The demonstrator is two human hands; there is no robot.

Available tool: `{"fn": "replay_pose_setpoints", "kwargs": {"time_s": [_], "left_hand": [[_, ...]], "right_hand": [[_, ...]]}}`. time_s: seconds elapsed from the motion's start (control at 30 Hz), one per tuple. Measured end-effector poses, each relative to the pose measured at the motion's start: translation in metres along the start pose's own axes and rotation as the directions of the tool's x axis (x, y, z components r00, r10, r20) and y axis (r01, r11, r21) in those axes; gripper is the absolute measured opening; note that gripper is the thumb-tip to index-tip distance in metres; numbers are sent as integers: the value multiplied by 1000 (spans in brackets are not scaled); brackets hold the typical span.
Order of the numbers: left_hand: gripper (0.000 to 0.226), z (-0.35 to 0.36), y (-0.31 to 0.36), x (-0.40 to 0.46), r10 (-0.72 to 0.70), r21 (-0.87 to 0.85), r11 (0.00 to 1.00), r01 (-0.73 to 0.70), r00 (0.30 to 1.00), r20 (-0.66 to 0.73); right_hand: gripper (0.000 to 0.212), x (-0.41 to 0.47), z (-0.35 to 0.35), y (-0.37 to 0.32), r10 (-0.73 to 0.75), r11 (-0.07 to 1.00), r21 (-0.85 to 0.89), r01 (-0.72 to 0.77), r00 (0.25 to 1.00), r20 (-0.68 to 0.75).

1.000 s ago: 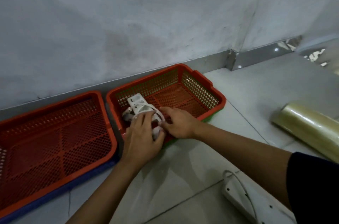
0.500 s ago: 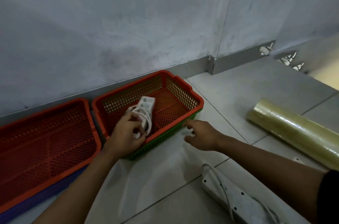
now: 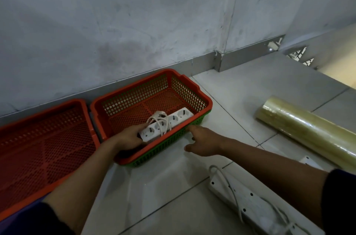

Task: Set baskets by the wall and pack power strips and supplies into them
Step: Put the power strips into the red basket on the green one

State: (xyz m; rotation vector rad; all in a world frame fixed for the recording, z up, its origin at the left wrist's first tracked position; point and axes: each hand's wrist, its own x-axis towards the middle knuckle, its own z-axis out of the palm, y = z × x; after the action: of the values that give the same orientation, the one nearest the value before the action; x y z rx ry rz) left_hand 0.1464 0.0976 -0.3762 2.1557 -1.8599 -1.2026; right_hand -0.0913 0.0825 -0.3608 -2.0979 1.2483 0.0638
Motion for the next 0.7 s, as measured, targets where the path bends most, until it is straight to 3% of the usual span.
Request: {"fn": "replay_pose_setpoints", "kwargs": {"time_s": [0.07,0.13,0.17,0.27,0.33,0.43,0.5,0.57,0.7], "left_hand": [[63,-4,7,-4,-35,-123,991,46,995,94],[41,2,18,-5,-54,-203,978,52,999,-7],[44,8,23,-5,-62,-143,989,49,994,-90],[97,42,39,-13,43,290,957,16,979,-197],[98,66,50,-22,172,473,881,20,917,-360],[64,84,62,-26,411,494,862,-115,728,-548],[46,96,71,-27,560,527,799,-289,679,-475],[44,110,78,-28,654,504,734,-455,672,-347],[59,128,83,-29,622,297,775,-558,756,-202]], "right_hand": [[69,-2,2,0,4,1000,13,-4,999,32],[74,-6,4,2,3,1000,-12,-3,1000,30],[74,-8,3,5,7,1000,-29,-7,1000,28],[76,-19,-4,14,101,979,-188,-74,986,134],[95,-31,-5,19,251,924,-353,-149,931,265],[115,-53,6,28,403,847,-493,-196,843,357],[118,-66,18,36,399,860,-461,-220,853,337],[114,-71,27,46,359,885,-403,-234,894,268],[91,-79,34,60,318,905,-338,-258,939,135]]}}
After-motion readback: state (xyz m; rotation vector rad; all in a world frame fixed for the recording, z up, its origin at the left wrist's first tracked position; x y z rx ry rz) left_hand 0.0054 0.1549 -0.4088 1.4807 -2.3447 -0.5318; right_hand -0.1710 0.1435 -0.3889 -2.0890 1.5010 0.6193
